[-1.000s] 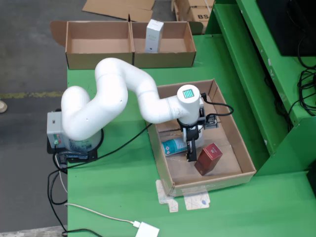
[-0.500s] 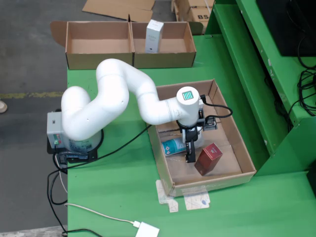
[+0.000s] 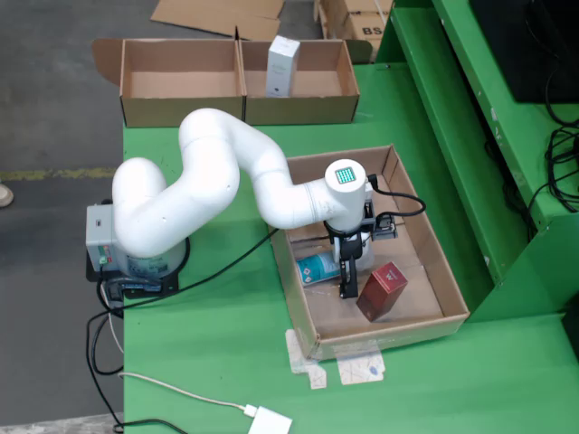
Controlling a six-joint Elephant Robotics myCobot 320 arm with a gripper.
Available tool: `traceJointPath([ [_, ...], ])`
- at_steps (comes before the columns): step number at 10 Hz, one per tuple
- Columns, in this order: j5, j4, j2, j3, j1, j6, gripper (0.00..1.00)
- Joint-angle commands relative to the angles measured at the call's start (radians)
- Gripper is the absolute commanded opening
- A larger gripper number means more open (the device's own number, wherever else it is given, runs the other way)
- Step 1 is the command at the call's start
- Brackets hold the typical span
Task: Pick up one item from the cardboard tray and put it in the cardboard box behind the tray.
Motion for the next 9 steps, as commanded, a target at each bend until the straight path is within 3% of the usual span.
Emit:
traceJointPath([
  [1,-0.004,0.01,0.021,0.027,0.0,0.004,1.0],
  [6,-0.004,0.01,0.021,0.027,0.0,0.004,1.0],
  [9,-0.004,0.01,0.021,0.027,0.0,0.004,0.7],
])
